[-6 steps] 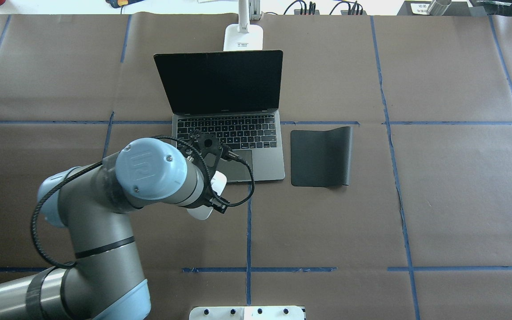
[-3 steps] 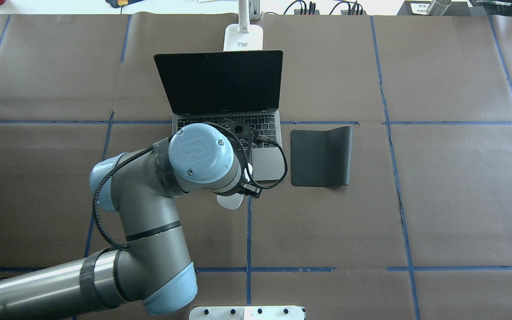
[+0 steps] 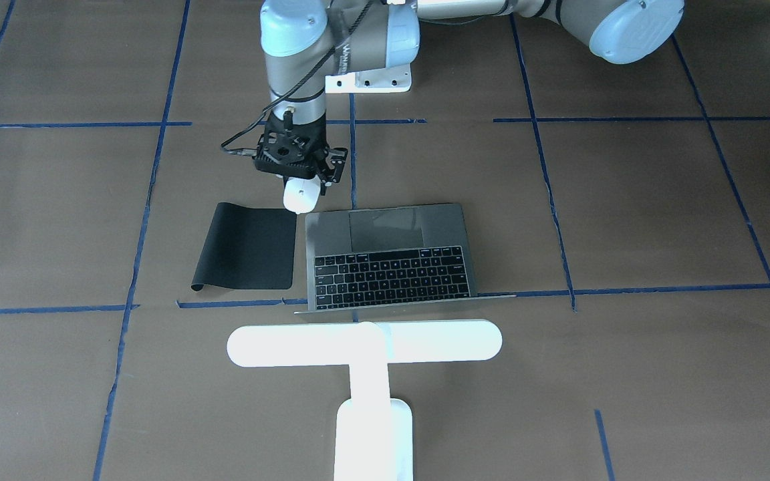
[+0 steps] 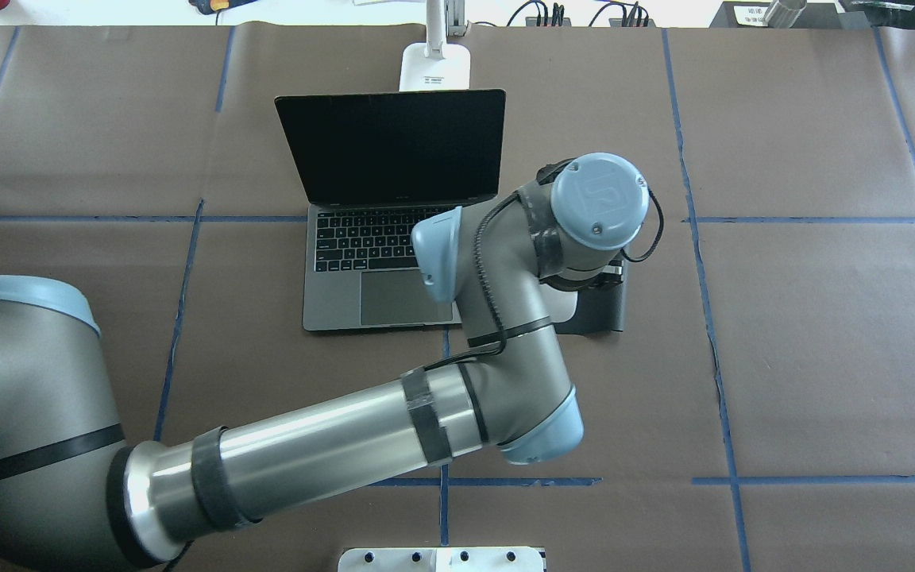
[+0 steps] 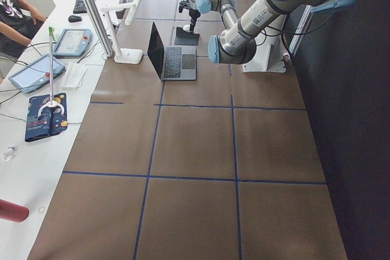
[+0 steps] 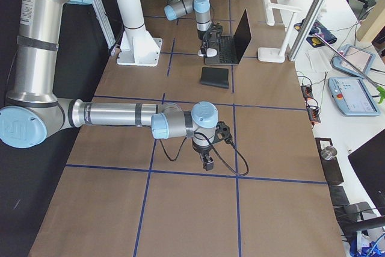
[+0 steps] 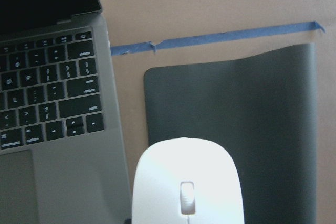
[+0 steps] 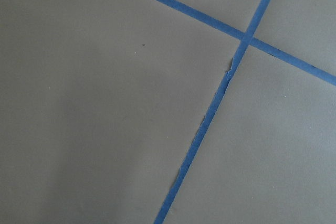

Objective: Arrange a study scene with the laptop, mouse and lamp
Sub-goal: 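Carry the white mouse with the left gripper onto the mouse pad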

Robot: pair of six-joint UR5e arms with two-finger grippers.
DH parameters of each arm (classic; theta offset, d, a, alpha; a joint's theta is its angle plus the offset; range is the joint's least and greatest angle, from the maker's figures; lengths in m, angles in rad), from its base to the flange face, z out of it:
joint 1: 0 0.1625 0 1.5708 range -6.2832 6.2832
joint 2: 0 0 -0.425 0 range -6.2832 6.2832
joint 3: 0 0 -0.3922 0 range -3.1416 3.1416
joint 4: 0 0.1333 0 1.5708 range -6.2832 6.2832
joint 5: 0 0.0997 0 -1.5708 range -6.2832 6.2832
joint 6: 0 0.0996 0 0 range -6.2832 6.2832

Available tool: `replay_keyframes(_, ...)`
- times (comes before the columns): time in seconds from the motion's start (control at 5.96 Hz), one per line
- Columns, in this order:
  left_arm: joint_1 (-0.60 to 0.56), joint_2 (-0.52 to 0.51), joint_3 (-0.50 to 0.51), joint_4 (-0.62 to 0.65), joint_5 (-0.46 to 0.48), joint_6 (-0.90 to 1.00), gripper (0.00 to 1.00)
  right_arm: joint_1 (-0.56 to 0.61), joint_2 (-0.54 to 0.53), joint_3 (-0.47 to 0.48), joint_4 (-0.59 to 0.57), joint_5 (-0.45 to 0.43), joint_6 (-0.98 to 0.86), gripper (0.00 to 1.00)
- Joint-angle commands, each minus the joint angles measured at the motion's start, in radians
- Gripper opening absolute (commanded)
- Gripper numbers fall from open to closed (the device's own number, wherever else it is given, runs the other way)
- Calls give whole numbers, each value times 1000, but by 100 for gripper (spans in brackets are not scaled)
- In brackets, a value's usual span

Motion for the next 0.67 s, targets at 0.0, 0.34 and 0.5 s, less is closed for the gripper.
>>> replay_keyframes(0.0, -9, -104, 170, -65, 2, -36, 28, 0, 7, -27, 1, 0, -1, 100)
replay_keyframes(0.34, -20, -184, 360, -182, 8, -68, 28, 0, 6, -30, 1, 1, -3, 100)
replay_keyframes(0.5, -22, -184, 370, -186, 16, -60, 77, 0, 6, -30, 3, 1, -3, 100)
